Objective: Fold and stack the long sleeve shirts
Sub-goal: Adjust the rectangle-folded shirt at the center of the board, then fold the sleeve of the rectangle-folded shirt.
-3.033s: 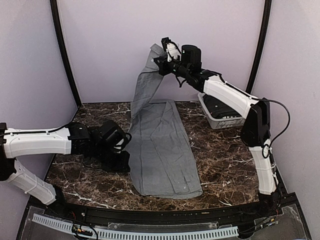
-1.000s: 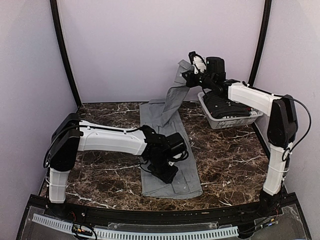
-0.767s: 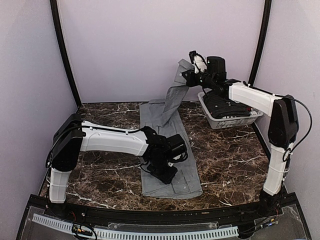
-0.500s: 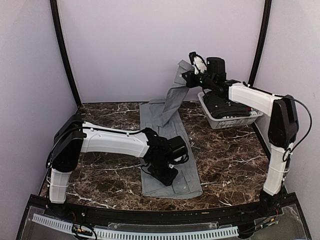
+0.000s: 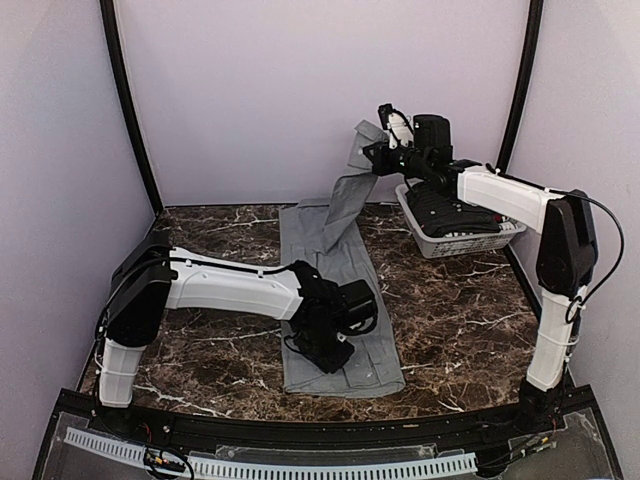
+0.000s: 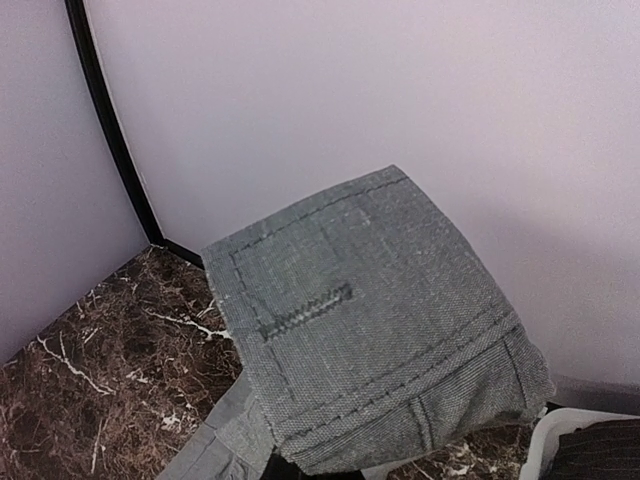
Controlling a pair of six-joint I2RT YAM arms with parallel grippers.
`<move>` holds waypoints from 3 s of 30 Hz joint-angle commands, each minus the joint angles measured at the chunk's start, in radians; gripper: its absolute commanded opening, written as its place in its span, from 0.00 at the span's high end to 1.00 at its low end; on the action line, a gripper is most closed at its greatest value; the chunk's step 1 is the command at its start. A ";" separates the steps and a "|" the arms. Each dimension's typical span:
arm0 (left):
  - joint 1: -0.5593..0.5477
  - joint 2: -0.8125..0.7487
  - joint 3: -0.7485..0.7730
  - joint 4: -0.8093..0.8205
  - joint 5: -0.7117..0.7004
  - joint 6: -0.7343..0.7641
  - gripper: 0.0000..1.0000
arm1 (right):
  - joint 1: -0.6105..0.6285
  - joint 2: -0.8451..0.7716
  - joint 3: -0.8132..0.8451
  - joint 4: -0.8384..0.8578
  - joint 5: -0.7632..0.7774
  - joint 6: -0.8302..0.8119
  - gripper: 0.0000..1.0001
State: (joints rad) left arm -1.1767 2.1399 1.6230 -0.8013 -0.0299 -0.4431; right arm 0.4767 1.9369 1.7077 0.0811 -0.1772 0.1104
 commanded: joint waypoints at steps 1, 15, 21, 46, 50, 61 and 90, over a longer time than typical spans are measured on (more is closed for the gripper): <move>-0.006 -0.010 0.030 -0.057 -0.043 0.012 0.83 | -0.003 -0.043 -0.004 0.040 -0.014 0.009 1.00; -0.006 -0.069 0.021 -0.067 -0.016 0.041 1.00 | 0.001 -0.030 0.019 0.034 -0.026 0.007 1.00; -0.006 -0.120 -0.007 -0.054 0.017 0.062 1.00 | 0.006 -0.023 0.046 0.022 -0.025 0.000 1.00; 0.042 -0.191 -0.109 0.162 0.264 0.071 0.60 | 0.062 -0.199 -0.179 -0.077 -0.178 -0.158 1.00; 0.112 -0.283 -0.174 0.257 0.365 0.040 0.59 | 0.086 -0.275 -0.274 -0.162 -0.238 -0.210 1.00; 0.387 -0.622 -0.465 0.578 0.487 -0.187 0.63 | 0.237 -0.295 -0.331 -0.525 -0.214 -0.293 1.00; 0.503 -0.438 -0.574 0.705 0.338 -0.312 0.62 | 0.477 -0.108 -0.449 -0.491 -0.154 -0.120 0.95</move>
State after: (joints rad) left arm -0.6823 1.6722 1.0443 -0.1368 0.3347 -0.7494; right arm 0.9401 1.8214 1.2507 -0.4881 -0.3222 -0.0536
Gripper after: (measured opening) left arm 0.381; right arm 0.047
